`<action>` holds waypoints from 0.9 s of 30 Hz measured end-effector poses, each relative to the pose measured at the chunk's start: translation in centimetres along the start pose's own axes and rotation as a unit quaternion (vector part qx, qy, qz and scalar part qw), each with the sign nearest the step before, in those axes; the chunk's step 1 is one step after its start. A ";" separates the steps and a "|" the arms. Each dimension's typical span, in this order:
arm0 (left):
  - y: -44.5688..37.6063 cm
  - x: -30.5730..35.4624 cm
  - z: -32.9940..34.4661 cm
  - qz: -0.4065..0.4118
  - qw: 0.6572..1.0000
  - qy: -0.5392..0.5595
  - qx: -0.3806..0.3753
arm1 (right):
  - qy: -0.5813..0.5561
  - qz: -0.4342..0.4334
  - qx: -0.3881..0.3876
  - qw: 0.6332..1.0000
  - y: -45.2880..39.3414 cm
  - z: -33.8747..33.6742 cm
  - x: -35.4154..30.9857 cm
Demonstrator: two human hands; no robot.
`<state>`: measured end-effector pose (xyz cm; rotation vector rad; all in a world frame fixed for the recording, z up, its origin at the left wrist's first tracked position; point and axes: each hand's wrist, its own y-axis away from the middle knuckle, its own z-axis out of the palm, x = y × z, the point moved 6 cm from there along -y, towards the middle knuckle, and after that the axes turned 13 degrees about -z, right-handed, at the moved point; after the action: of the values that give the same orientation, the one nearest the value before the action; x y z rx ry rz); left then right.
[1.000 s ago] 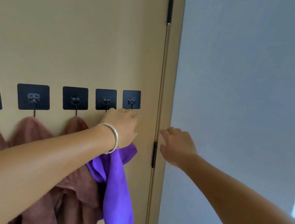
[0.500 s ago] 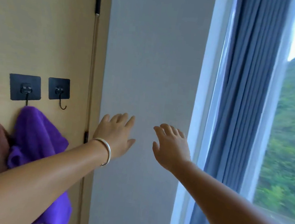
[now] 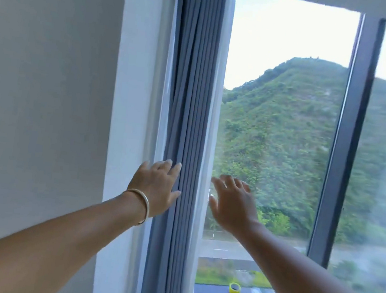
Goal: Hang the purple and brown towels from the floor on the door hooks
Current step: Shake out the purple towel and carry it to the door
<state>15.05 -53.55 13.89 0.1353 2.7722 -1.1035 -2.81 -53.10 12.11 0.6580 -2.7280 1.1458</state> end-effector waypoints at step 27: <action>7.6 64.0 -11.7 0.362 0.889 0.280 -0.007 | 0.235 0.407 -0.164 0.867 48.7 -21.8 37.7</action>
<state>-48.19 -38.25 5.85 1.5569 2.7084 -0.9133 -59.12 -20.70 5.59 -0.7971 -2.6457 0.7325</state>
